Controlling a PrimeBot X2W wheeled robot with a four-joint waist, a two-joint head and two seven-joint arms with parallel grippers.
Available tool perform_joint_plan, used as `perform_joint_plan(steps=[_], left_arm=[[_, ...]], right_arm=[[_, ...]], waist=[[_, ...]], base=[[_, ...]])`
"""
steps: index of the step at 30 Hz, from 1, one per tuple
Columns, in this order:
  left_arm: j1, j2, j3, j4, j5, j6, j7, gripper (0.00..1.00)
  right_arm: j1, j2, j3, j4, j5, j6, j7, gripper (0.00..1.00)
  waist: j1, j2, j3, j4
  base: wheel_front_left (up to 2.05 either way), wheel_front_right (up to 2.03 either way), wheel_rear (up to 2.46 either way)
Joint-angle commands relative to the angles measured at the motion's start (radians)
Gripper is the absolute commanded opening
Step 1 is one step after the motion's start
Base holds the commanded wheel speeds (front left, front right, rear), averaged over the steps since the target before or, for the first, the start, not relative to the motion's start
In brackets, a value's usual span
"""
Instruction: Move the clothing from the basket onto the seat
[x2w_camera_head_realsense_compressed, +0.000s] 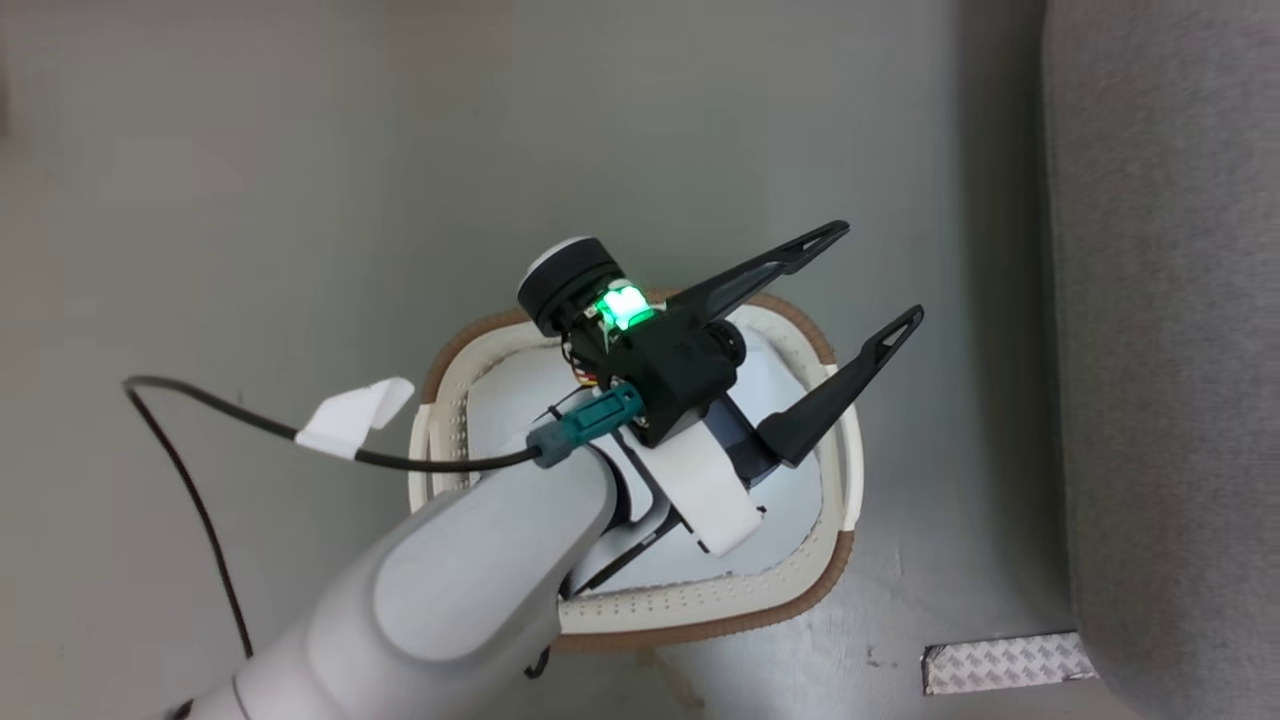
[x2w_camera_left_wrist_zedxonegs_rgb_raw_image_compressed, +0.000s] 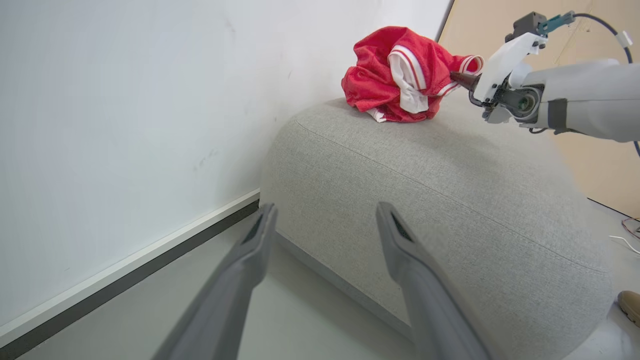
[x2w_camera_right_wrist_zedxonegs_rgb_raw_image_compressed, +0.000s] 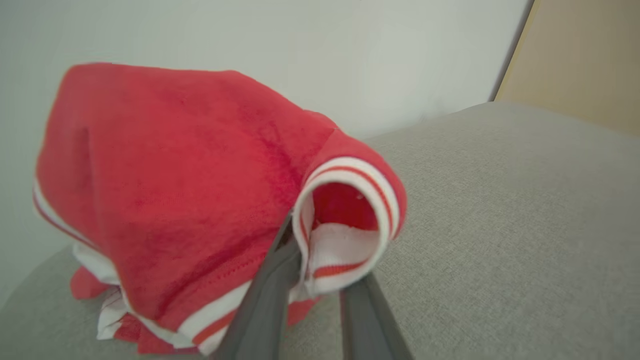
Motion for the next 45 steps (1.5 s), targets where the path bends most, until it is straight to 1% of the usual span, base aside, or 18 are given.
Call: perform_joint_plan(steps=[1,2,5,9,14,16,18,23,27,31,35,38,41,45], left_arm=[[0.022,0.005,0.001,0.004,-0.011,0.006,-0.006,1.0],[0.028,0.005,0.002,0.007,-0.014,0.008,-0.008,1.0],[0.041,0.008,0.004,0.009,-0.025,0.012,-0.014,1.0],[0.082,0.024,0.012,0.015,-0.042,0.027,-0.026,1.0],[0.167,0.043,0.035,0.029,-0.069,0.056,-0.054,1.0],[0.212,0.053,0.051,0.035,-0.087,0.071,-0.062,1.0],[0.312,0.065,0.098,0.04,-0.108,0.122,-0.073,1.0],[0.447,0.066,0.173,0.026,-0.116,0.194,-0.076,1.0],[0.568,0.078,0.24,0.02,-0.092,0.235,-0.076,1.0],[0.673,0.089,0.31,0.03,-0.066,0.257,-0.076,1.0],[0.755,0.075,0.386,0.054,-0.038,0.26,-0.076,1.0],[0.804,0.055,0.45,0.064,-0.011,0.251,-0.076,1.0],[0.844,0.033,0.511,0.075,0.014,0.23,-0.077,1.0],[0.888,-0.001,0.576,0.095,0.059,0.186,-0.077,1.0]], right_arm=[[0.035,0.008,0.003,0.014,-0.008,-0.002,-0.006,0.97],[0.052,0.011,0.009,0.021,-0.013,-0.002,-0.007,1.0],[0.078,0.008,0.014,0.029,-0.015,-0.002,-0.009,1.0],[0.145,-0.001,0.032,0.027,-0.025,-0.002,-0.011,1.0],[0.286,0.019,0.081,-0.069,-0.022,-0.002,-0.01,1.0],[0.356,0.024,0.103,-0.132,-0.019,-0.002,-0.011,1.0],[0.51,0.061,0.133,-0.273,-0.008,-0.002,-0.011,1.0],[0.701,0.131,0.187,-0.49,0.019,-0.002,-0.011,1.0],[0.831,0.191,0.249,-0.646,0.015,-0.002,-0.011,1.0],[0.935,0.26,0.318,-0.766,0.006,-0.002,-0.011,1.0],[1.018,0.308,0.394,-0.834,-0.002,-0.002,-0.009,1.0],[1.062,0.34,0.444,-0.856,-0.004,-0.002,-0.009,1.0],[1.084,0.363,0.491,-0.848,-0.039,-0.002,-0.009,1.0],[1.091,0.397,0.528,-0.809,-0.094,-0.002,-0.009,1.0]], waist=[[-0.0001,0.0,-0.044,-0.017],[-0.0001,0.0,-0.058,-0.019],[-0.0001,0.0,-0.086,-0.023],[-0.0001,0.0,-0.151,-0.026],[-0.0001,0.0,-0.26,-0.014],[-0.0001,0.0,-0.308,-0.007],[-0.0001,0.0,-0.412,0.012],[-0.0001,0.0,-0.526,0.041],[-0.0001,0.0,-0.595,0.062],[-0.0001,0.0,-0.647,0.08],[-0.0001,0.0,-0.682,0.098],[-0.0001,0.0,-0.696,0.106],[-0.0001,0.0,-0.707,0.106],[-0.0001,0.0,-0.72,0.103]], base=[[0.0,0.0,0.0],[0.0,0.0,0.0],[0.0,0.0,0.0],[0.0,0.0,0.0],[0.0,0.0,0.0],[0.0,0.0,0.0],[0.0,0.0,0.0],[0.0,0.0,0.0],[0.0,0.0,0.0],[0.0,0.0,0.0],[0.0,0.0,0.0],[0.0,0.0,0.0],[0.0,0.0,0.0],[0.0,0.0,0.0]])
